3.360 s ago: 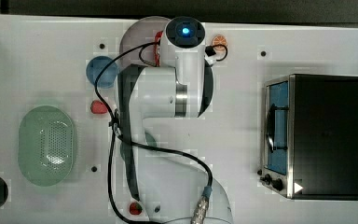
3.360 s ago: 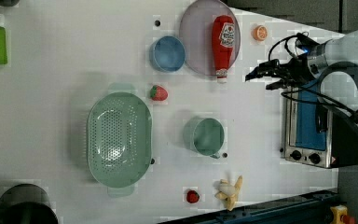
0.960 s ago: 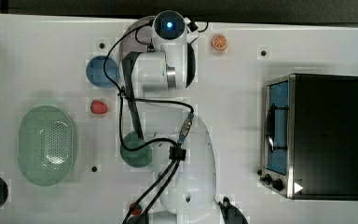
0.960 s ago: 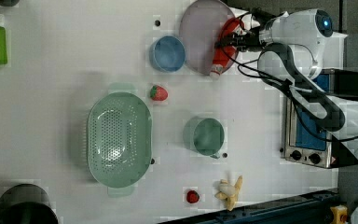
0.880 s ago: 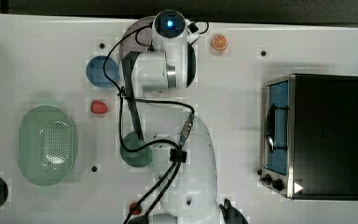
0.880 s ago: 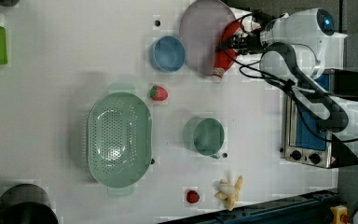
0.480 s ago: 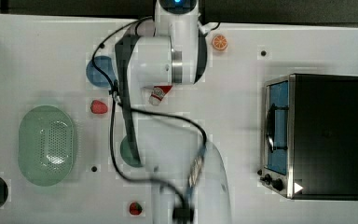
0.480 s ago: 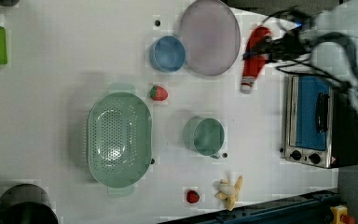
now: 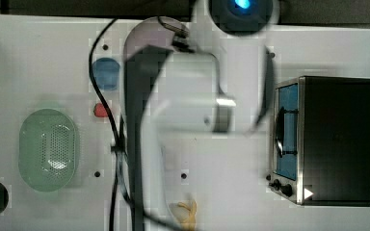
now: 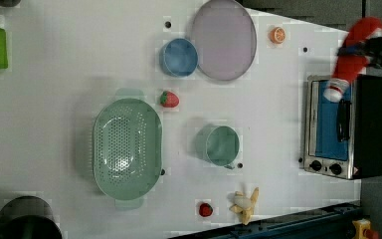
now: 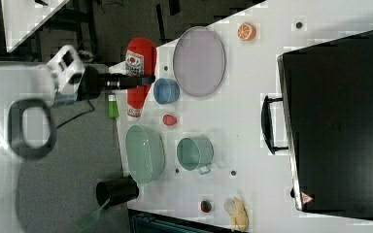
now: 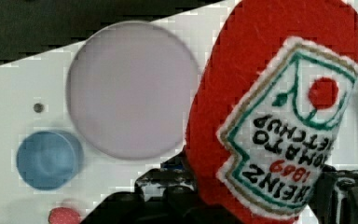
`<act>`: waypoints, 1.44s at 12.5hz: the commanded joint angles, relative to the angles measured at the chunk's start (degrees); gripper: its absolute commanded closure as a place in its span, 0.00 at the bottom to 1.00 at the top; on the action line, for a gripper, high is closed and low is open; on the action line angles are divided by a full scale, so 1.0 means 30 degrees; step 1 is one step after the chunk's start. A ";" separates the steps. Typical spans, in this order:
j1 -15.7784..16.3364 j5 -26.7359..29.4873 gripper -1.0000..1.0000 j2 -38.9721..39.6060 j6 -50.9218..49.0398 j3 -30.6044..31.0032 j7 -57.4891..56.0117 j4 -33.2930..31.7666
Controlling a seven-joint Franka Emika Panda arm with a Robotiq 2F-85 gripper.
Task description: Pick ketchup from plate and place it on table.
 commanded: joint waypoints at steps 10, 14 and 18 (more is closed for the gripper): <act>-0.0781 0.0036 0.36 -0.0965 0.6713 0.0066 -0.0222 -1.1748; -0.0733 0.0036 0.36 0.1202 0.8076 0.0163 -0.0137 -1.1724; -0.0714 0.0035 0.01 0.1433 0.8543 0.0256 -0.0137 -1.1692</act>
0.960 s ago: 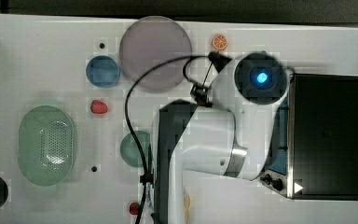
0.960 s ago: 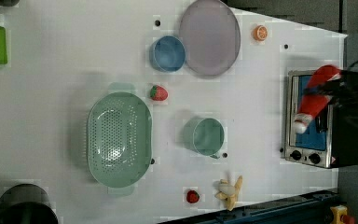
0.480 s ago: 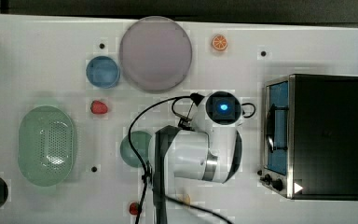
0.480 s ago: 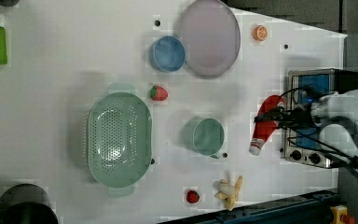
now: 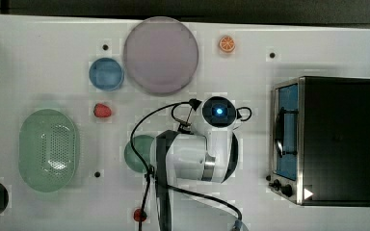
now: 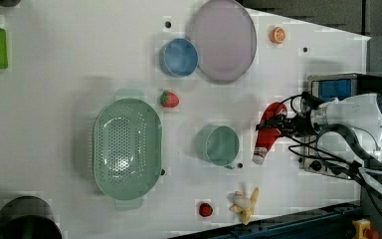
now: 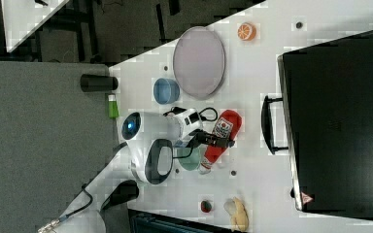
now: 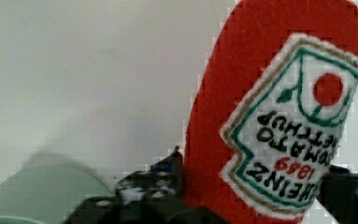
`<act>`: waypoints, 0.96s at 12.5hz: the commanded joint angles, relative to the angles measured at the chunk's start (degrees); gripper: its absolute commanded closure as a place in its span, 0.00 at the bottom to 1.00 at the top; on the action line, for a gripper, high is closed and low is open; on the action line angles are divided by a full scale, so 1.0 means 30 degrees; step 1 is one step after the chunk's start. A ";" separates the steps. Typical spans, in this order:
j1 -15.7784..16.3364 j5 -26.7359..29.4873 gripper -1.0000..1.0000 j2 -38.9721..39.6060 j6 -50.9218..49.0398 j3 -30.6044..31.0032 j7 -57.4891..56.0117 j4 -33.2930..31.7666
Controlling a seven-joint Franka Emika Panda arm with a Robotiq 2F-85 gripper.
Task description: Pick ketchup from plate and place it on table.
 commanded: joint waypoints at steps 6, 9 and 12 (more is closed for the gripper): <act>-0.0010 0.0057 0.00 -0.3371 -0.1575 0.0257 0.2078 0.2741; 0.0050 0.0056 0.00 -0.5172 -0.5669 0.0381 0.6784 0.5314; 0.0144 0.0045 0.00 -0.6106 -0.9610 0.0620 1.0285 0.8253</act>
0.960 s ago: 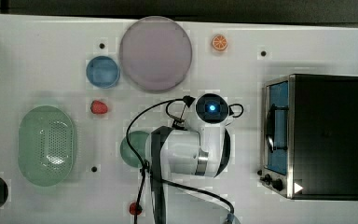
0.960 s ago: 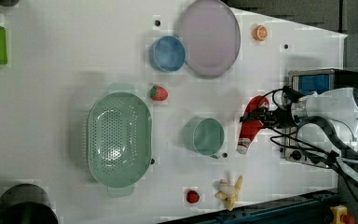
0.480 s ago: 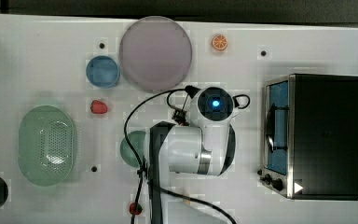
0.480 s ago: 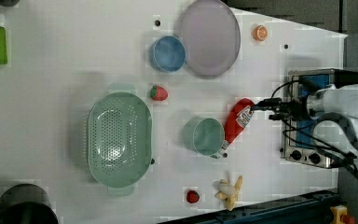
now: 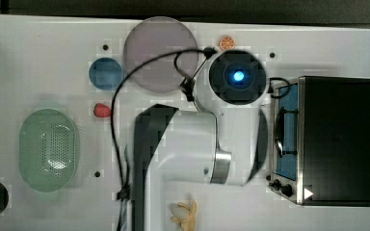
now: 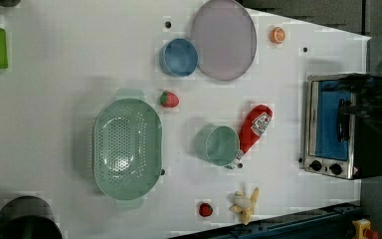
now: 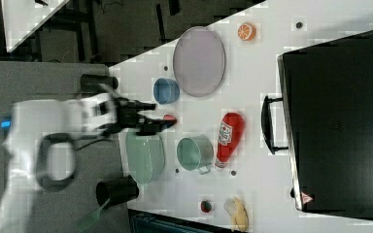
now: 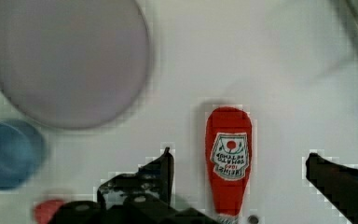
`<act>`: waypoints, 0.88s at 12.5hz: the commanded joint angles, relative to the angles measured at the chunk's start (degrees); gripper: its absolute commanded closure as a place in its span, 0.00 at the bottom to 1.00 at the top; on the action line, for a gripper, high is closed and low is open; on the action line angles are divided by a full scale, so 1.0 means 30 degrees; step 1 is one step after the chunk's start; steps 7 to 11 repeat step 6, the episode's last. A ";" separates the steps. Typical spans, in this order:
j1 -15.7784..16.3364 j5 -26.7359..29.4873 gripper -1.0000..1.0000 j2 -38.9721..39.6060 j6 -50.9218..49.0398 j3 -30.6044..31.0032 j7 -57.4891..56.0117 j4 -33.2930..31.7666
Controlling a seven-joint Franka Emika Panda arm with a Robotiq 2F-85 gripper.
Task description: Pick ketchup from plate and place it on table.
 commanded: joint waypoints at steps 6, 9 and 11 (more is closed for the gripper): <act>-0.0038 -0.0124 0.00 -0.0908 -0.7849 0.0458 0.4257 0.5873; -0.0038 -0.0124 0.00 -0.0908 -0.7849 0.0458 0.4257 0.5873; -0.0038 -0.0124 0.00 -0.0908 -0.7849 0.0458 0.4257 0.5873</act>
